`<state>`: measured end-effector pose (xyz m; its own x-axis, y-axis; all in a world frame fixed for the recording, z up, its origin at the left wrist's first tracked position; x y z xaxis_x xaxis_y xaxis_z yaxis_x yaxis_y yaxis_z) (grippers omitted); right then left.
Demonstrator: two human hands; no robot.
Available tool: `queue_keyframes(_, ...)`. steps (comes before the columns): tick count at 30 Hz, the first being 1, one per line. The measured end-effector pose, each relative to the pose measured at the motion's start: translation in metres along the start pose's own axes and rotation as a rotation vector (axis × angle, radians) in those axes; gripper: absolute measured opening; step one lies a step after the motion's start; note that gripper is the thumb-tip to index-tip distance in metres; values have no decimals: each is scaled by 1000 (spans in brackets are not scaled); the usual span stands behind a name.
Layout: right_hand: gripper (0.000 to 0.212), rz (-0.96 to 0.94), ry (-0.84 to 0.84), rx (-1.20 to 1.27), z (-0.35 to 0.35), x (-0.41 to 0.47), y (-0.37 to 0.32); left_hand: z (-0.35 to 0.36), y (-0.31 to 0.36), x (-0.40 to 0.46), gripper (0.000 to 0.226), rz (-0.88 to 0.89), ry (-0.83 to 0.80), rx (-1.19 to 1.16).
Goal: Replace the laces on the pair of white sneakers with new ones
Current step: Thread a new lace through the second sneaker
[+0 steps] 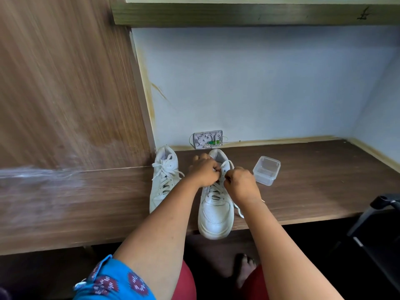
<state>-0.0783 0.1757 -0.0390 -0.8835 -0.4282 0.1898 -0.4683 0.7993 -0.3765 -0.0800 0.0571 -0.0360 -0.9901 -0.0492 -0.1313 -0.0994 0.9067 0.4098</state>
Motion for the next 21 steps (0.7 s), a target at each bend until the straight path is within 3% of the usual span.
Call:
queue_keyframes(6, 14, -33, 55, 108, 4, 3, 6, 3, -4, 0, 29, 19, -22, -2)
queue_keyframes(10, 49, -110, -53, 274, 8, 2, 5, -3, 2, -3, 22, 87, 62, 119)
queue_keyframes(14, 39, -126, -75, 338, 3, 0, 10, -26, 12, -15, 10, 164, 216, 143)
queue_keyframes(18, 36, -55, -109, 422, 1, 0, 18, -76, -35, -34, 15, -92, 495, 9)
queue_keyframes(20, 39, -60, -107, 414, 2, 0, 19, -71, -47, -34, 22, -165, 396, 64)
queue_keyframes(21, 39, -66, -103, 410, 2, 1, 20, -63, -40, -31, 26, -119, 324, 114)
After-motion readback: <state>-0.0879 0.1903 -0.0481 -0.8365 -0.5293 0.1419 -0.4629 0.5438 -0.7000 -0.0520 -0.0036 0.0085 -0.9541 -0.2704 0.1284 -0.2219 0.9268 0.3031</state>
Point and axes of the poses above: each hand's wrist, its own x-axis towards the middle knuckle, its own z-axis out of the palm, y = z × x, the point moved 8 cm from there along x, towards the middle knuckle, and after that the axes turned 9 degrees about -y, right-handed, at the moved point
